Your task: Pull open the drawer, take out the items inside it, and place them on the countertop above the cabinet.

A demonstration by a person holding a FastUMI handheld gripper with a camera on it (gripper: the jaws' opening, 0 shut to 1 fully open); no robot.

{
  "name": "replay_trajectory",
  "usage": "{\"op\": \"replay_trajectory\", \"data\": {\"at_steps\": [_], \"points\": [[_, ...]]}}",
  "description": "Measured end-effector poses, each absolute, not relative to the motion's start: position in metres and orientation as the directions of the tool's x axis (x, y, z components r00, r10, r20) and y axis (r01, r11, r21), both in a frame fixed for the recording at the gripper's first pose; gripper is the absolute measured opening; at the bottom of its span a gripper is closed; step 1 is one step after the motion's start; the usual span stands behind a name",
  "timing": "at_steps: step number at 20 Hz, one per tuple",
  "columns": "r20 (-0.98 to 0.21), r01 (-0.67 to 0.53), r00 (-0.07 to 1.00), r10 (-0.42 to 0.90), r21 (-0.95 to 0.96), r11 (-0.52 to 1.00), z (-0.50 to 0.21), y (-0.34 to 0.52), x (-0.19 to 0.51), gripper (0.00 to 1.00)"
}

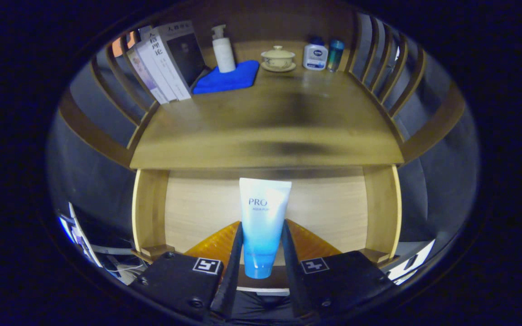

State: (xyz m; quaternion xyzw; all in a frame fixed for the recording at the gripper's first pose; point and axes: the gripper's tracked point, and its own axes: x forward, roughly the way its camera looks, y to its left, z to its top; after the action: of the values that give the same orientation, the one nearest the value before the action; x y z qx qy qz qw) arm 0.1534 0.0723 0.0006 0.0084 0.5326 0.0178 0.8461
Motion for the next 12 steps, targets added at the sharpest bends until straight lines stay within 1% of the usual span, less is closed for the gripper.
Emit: {"op": "replay_trajectory", "data": {"at_steps": [5, 12], "points": [[-0.891, 0.000, 0.455, 0.005, 0.006, 1.000, 0.023, 0.074, 0.199, 0.51], [-0.886, 0.004, 0.463, 0.017, 0.022, 1.000, 0.038, 0.079, 0.268, 0.51]]}}
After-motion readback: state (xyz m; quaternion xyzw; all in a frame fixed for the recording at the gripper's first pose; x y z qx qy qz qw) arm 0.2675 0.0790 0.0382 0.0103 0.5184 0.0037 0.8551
